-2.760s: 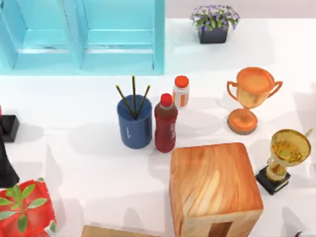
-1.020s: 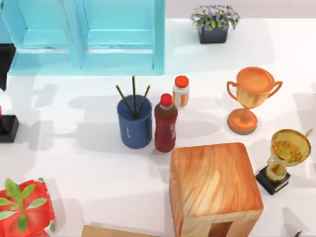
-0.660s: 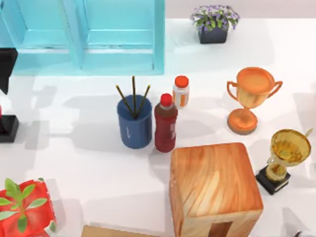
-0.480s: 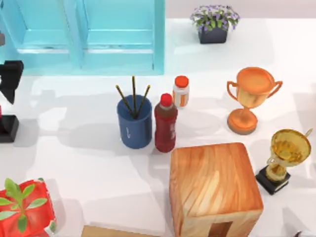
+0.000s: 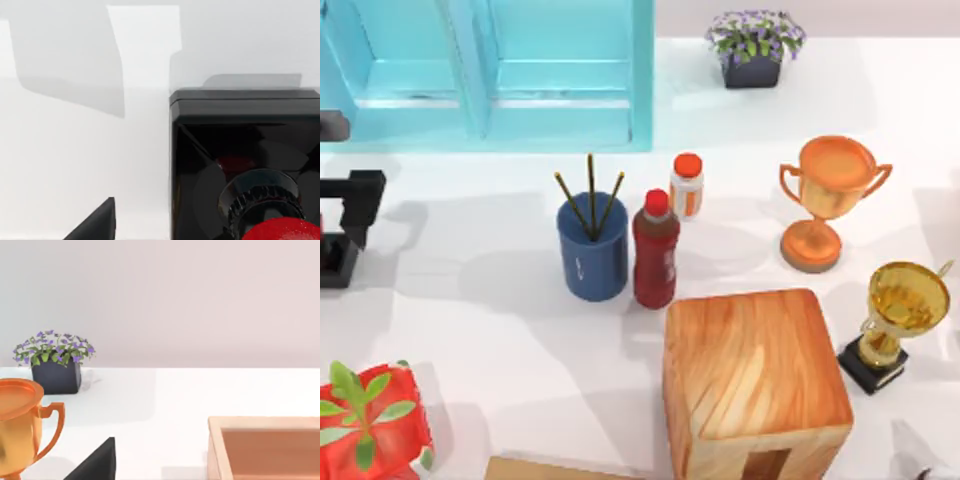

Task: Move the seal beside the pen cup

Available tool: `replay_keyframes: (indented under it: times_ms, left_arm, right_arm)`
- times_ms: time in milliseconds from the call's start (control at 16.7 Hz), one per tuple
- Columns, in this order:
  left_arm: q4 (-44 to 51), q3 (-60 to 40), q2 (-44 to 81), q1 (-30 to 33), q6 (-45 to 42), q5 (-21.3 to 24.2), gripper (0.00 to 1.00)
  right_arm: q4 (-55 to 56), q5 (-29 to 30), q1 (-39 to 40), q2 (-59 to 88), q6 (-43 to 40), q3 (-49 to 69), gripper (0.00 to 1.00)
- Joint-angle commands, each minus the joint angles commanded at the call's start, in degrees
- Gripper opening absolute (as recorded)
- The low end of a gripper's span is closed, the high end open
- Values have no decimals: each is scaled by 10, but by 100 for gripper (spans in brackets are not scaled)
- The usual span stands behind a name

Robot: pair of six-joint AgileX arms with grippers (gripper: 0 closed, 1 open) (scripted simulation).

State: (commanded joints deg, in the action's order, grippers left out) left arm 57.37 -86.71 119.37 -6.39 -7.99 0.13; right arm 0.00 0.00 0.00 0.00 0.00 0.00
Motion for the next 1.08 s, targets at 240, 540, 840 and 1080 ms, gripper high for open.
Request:
replay_keyframes:
  times_ms: [240, 540, 840, 1080]
  left_arm:
    - [0, 0, 0, 0, 0, 0, 77]
    - [0, 0, 0, 0, 0, 0, 40]
    - [0, 0, 0, 0, 0, 0, 2]
    - [0, 0, 0, 0, 0, 0, 0]
  right_arm:
    - [0, 0, 0, 0, 0, 0, 100]
    - [0, 0, 0, 0, 0, 0, 100]
    - [0, 0, 0, 0, 0, 0, 100]
    - [0, 0, 0, 0, 0, 0, 100]
